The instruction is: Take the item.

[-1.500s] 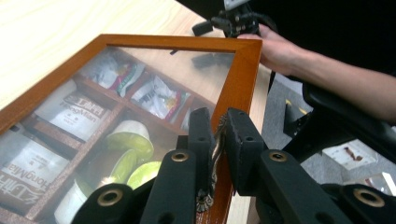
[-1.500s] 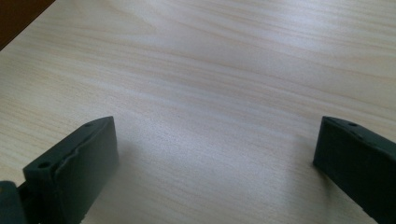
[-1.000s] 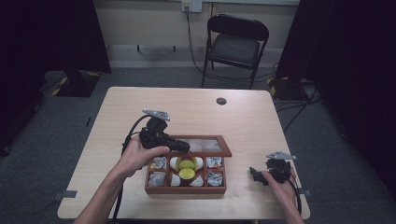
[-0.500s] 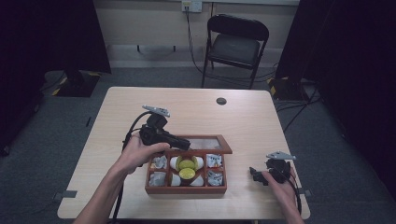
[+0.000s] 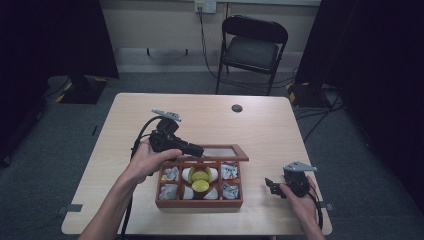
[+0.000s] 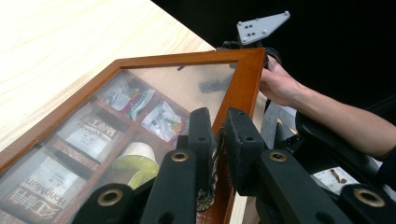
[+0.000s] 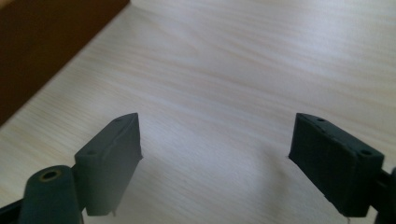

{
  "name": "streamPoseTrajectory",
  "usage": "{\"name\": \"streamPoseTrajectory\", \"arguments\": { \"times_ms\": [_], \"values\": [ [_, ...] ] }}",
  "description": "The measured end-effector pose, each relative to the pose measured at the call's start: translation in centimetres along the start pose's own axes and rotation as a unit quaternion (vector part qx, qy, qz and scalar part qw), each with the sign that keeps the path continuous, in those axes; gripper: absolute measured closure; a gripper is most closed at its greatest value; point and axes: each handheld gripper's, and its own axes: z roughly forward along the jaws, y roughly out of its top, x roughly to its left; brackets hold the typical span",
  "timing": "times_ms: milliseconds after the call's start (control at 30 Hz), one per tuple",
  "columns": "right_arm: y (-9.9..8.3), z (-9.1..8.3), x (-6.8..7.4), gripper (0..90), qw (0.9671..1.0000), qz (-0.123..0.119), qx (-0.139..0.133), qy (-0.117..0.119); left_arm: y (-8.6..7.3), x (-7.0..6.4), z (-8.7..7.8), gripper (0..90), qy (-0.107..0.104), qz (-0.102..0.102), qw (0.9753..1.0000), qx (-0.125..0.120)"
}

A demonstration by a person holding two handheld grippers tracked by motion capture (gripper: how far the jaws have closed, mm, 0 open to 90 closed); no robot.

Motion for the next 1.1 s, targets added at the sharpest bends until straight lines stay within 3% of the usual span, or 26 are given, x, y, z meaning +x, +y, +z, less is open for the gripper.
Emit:
{"name": "streamPoseTrajectory", "arguments": {
  "times_ms": [167, 367, 633, 900, 1100],
  "values": [
    [0.8, -1.1, 1.7, 14.5, 0.9985, -0.009, -0.043, 0.034, 0.1, 0.0, -0.1, 81.0, 0.001, 0.001, 1.0, -0.001],
    [1.6, -1.7, 3.6, 15.9, 0.9957, -0.03, -0.065, 0.06, 0.4, 0.1, -0.2, 80.9, 0.003, 0.002, 1.0, 0.001],
    [2.4, -2.5, 5.5, 18.9, 0.9907, -0.037, -0.089, 0.096, 0.5, 0.0, -0.2, 80.9, 0.005, 0.001, 1.0, 0.003],
    [3.0, -2.7, 7.0, 24.7, 0.9869, -0.031, -0.092, 0.129, 0.8, 0.1, -0.2, 81.0, 0.004, 0.002, 1.0, 0.007],
    [3.5, -2.6, 9.3, 26.2, 0.9818, -0.053, -0.088, 0.16, 0.9, 0.2, -0.3, 81.0, 0.006, 0.003, 1.0, 0.004]
  ]
}}
